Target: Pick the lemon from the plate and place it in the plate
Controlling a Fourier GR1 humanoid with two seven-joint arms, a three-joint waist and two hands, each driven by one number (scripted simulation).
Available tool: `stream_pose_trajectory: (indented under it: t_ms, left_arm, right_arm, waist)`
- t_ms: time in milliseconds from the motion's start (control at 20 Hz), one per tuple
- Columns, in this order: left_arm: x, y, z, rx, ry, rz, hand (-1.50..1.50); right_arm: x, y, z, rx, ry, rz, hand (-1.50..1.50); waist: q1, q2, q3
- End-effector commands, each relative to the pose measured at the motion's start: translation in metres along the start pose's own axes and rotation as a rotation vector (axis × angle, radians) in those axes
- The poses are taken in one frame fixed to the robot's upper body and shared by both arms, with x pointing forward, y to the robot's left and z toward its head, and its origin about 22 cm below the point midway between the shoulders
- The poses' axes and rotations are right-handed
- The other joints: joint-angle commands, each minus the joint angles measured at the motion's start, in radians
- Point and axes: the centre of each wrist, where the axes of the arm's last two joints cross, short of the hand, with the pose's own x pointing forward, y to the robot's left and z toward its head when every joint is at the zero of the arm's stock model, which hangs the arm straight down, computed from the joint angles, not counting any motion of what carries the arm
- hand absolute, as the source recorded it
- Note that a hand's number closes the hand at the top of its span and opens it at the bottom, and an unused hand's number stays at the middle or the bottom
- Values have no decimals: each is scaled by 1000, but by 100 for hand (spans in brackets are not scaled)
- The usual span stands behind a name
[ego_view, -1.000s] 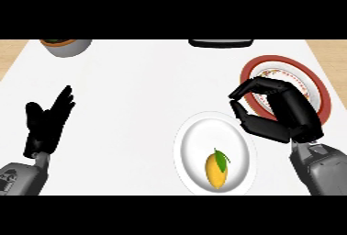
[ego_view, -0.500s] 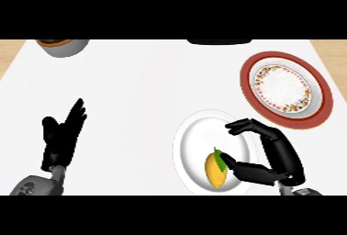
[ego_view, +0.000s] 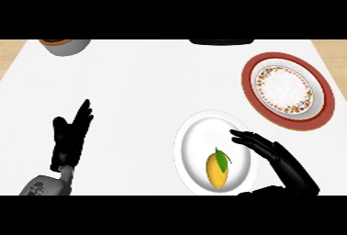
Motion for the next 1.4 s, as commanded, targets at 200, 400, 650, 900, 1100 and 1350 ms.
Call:
stream_pose_trajectory:
  t_ms: [200,400,650,900,1100,1350]
  left_arm:
    - [-4,3,7,-8,-6,5,0]
    - [-13,-3,19,-14,-3,-2,0]
    - [-10,5,6,-6,-11,3,0]
    - [2,4,14,0,-12,1,0]
    - [4,-14,10,2,-18,-15,0]
    - [-13,-14,14,-19,-15,0,0]
  right_arm:
    - [45,-29,-23,173,136,310,-150]
    - [62,-25,-37,350,265,381,-150]
    - [54,-16,-46,486,324,366,-150]
    - [69,14,-76,488,359,369,-150]
    - [52,-3,-58,499,364,371,-150]
    - [37,13,-73,541,365,370,-150]
  waist:
    - [8,0,-1]
    - [19,-1,-2]
    - [10,3,0]
    - [11,2,0]
    - [6,2,0]
    - [9,2,0]
